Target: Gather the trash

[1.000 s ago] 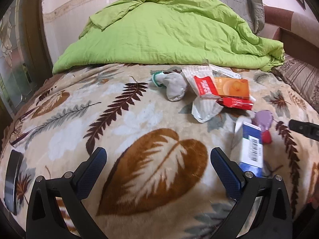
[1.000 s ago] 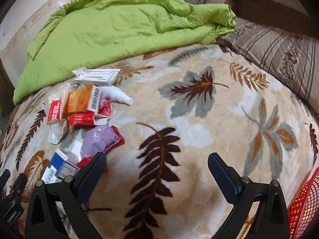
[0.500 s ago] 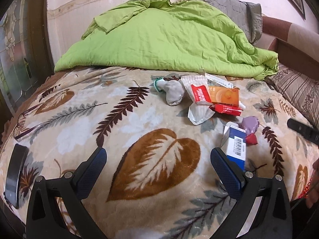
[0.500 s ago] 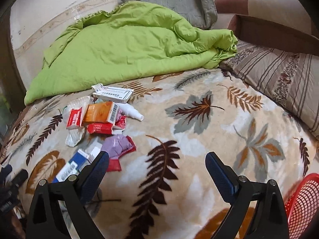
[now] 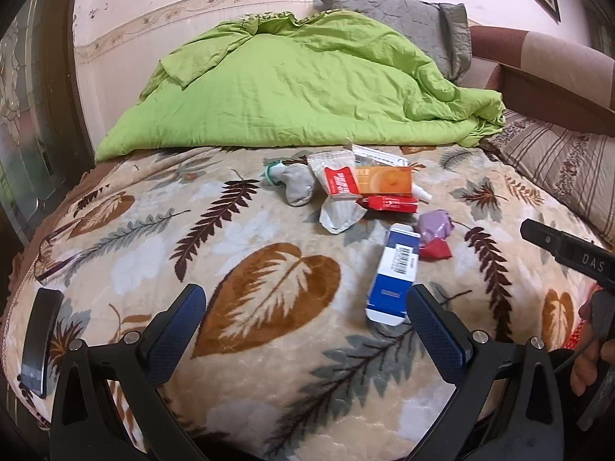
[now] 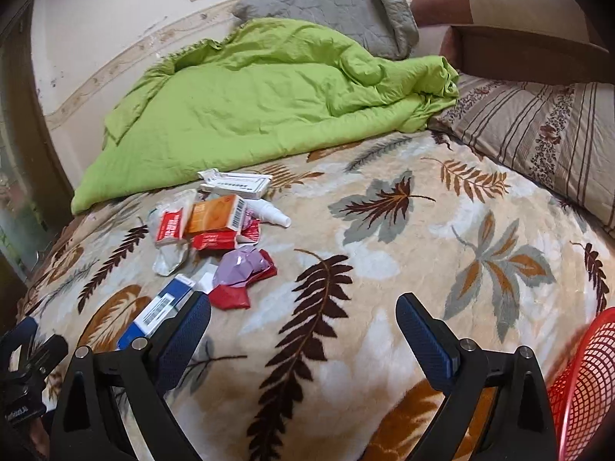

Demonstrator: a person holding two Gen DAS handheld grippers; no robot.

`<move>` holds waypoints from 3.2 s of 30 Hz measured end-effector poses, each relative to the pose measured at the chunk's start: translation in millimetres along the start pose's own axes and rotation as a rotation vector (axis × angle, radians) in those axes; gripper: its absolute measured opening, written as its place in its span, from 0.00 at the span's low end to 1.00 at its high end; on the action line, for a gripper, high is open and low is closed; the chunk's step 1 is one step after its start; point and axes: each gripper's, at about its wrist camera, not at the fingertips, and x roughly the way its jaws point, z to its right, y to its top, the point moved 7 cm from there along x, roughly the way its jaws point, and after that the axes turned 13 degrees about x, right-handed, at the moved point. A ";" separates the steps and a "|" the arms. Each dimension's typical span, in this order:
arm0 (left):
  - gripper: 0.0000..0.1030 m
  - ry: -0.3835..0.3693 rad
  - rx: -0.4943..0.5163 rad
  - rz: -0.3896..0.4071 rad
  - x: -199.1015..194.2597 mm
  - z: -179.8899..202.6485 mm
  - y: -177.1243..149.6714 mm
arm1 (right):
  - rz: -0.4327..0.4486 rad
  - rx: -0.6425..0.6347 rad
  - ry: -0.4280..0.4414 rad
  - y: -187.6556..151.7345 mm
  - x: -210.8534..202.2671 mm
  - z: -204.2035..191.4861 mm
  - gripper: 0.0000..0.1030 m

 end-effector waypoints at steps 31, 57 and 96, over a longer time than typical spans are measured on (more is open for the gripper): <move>1.00 -0.113 0.039 0.076 -14.3 32.0 -19.2 | 0.081 -0.185 -0.124 -32.8 -49.0 -10.0 0.92; 1.00 -0.117 0.049 0.055 -10.5 30.7 -23.1 | 0.066 -0.157 -0.125 -29.9 -49.8 1.2 0.92; 1.00 0.006 0.082 0.007 -44.2 10.7 -7.0 | -0.121 0.088 0.010 13.4 51.9 -34.9 0.91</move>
